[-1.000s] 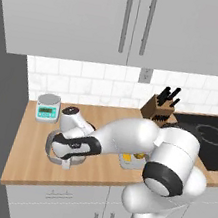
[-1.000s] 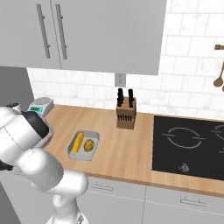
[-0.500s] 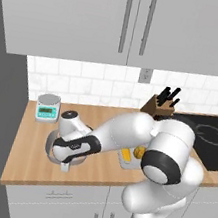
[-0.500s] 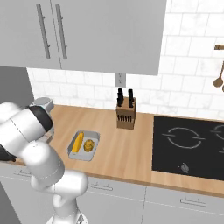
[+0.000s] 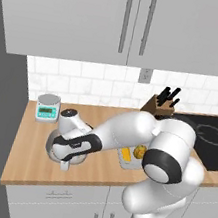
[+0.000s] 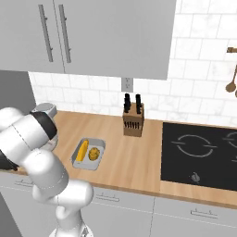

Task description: Take the meat container that has the steak and place it on the second highest rack of the freezer. Then take the vegetable container that has the squash and corn and place it on the highest rack of the freezer.

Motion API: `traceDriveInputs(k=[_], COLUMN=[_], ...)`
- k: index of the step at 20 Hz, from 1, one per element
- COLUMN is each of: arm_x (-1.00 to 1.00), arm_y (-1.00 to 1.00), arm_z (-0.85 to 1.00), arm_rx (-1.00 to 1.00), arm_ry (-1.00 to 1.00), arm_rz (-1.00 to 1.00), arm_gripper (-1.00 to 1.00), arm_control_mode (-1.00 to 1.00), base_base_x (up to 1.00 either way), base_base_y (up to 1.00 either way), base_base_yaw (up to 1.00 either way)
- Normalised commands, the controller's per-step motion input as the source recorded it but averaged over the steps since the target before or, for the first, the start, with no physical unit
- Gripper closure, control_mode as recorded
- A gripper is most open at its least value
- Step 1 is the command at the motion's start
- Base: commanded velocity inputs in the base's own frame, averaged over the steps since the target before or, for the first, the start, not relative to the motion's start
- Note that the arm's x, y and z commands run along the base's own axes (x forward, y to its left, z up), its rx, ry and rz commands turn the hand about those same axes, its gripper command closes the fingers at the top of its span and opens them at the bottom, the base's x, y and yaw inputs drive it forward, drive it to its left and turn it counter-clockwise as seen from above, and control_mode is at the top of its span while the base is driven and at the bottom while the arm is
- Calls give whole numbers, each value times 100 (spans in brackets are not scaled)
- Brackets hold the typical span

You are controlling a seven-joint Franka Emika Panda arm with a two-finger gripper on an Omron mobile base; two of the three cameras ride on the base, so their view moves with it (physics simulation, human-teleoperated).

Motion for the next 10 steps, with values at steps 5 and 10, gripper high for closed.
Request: traceDriveInputs(k=[5,10], arm_x=[5,7], arm_y=[0,-12], arm_z=[0,39], arm_rx=[0,0], arm_ry=[1,0], arm_rz=[0,0], arm_gripper=[100,100], arm_control_mode=[-100,-100], base_base_x=[0,0], base_base_y=[0,0], base_base_yaw=[0,0])
